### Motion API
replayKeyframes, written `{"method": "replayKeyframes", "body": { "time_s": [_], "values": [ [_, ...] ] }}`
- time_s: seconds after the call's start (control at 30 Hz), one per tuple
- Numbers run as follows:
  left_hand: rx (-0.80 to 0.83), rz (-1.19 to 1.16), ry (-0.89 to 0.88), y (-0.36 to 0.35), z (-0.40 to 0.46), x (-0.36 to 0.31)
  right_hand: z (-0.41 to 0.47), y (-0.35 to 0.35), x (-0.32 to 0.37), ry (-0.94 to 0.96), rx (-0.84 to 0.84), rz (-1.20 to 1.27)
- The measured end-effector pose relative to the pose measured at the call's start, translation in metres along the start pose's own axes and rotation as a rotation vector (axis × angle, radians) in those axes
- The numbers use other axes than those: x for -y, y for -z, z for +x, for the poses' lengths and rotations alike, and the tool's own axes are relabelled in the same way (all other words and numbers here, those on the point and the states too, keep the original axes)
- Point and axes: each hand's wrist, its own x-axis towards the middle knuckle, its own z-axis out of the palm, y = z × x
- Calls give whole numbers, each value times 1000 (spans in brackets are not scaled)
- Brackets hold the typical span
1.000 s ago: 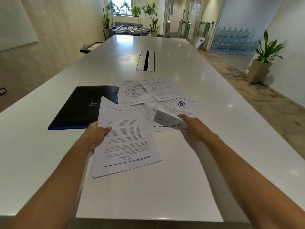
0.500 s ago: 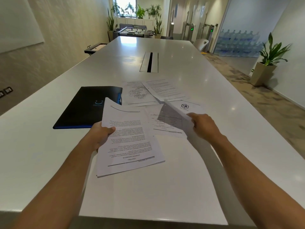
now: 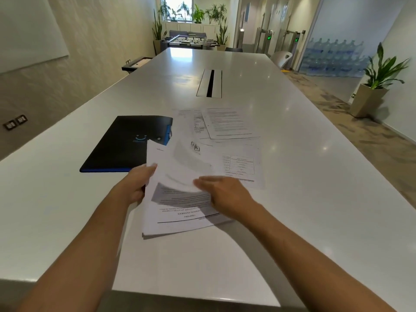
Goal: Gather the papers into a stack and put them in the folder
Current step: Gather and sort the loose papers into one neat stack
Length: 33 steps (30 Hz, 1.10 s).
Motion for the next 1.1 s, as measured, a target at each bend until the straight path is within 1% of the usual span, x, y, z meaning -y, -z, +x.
{"method": "replayKeyframes", "body": {
  "time_s": [0.07, 0.13, 0.23, 0.3, 0.37, 0.43, 0.47, 0.5, 0.57, 0.63, 0.67, 0.73, 0.8, 0.93, 1.1],
  "values": [
    [48, -94, -28, -1, -4, -1, -3, -12, 0, 38, 79, -24],
    [102, -114, -64, -2, -2, -2, -4, -19, -1, 72, 131, -48],
    [123, -84, -74, -2, -2, -3, -4, -27, -6, 155, 157, -32],
    [103, 24, -42, -3, -2, -2, -3, -28, -10, 184, 201, -28],
    [52, 160, -85, -5, 1, 1, 0, -26, -15, 146, 278, 42],
    [-9, 201, -124, -6, 2, 2, 3, -19, -22, 32, 343, 156],
    [-24, 192, -136, -5, 3, 3, 6, -16, -27, -22, 320, 210],
    [-31, 177, -150, -4, 4, 2, 9, -13, -33, -69, 255, 255],
    [-51, 161, -173, 2, 7, 2, 18, -9, -50, -173, 79, 323],
    [-72, 168, -185, 9, 9, 3, 30, -8, -70, -301, -42, 324],
    [-79, 172, -188, 12, 11, 3, 37, -9, -81, -374, -65, 303],
    [-93, 198, -185, 18, 13, 3, 52, -14, -101, -492, -71, 253],
    [-101, 225, -176, 22, 16, 2, 68, -18, -119, -541, -86, 209],
    [-106, 230, -182, 22, 21, 2, 105, -19, -150, -579, -104, 169],
    [-119, 227, -192, 19, 25, 4, 148, -24, -173, -560, -29, 186]
  ]
}}
